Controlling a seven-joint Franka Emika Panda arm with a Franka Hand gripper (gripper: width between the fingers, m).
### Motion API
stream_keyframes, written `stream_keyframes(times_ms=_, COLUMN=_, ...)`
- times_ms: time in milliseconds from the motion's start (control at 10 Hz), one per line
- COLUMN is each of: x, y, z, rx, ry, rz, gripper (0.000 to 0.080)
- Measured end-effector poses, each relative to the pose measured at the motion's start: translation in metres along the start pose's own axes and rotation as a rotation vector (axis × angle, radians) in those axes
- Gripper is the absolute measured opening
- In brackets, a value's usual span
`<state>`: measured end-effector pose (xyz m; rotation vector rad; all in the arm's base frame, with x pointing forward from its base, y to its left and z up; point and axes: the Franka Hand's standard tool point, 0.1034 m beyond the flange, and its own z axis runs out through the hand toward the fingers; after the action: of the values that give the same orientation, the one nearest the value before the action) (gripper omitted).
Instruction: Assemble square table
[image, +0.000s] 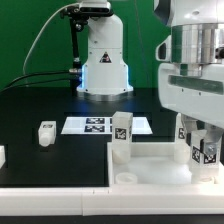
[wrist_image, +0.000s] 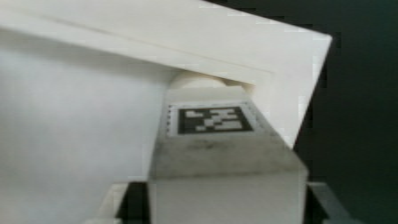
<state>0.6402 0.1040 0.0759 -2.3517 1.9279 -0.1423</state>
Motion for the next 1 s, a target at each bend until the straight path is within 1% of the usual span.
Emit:
stream_keyframes(times_ms=100, x=0.000, y=0.001, z=0.000, rx=0.002, ry=-0.001, rz=0.149, gripper=0.0286)
stream_keyframes(times_ms=200, x=-0.002, y=0.001, z=0.000, rx=0.010, ry=0.000, rz=0.297, gripper=0.0286)
stream_keyframes(times_ms=400, x=-0.002, y=0.002, z=0.000, rx=0.009, ry=0.003, rz=0.211, gripper=0.0287)
stream_keyframes(times_ms=500, x=-0.002, y=0.004, z=0.001, rx=-0.007, ry=0.010, rz=0.027, gripper=0.0388)
stream_keyframes(times_ms=600, x=-0.006, y=0.001, z=0.001, rx=0.007, ry=0.016, rz=-0.218, gripper=0.0525)
stream_keyframes(times_ms=700, x=-0.011, y=-0.001, z=0.003, rx=0.032, ry=0.021, rz=-0.439, gripper=0.0623)
stream_keyframes(times_ms=800, x=-0.012, y=0.000, z=0.004, rx=0.039, ry=0.020, rz=-0.531, gripper=0.0641)
stream_keyframes(times_ms=1000, x=-0.011, y=0.000, z=0.004, rx=0.037, ry=0.024, rz=-0.650, gripper=0.0641)
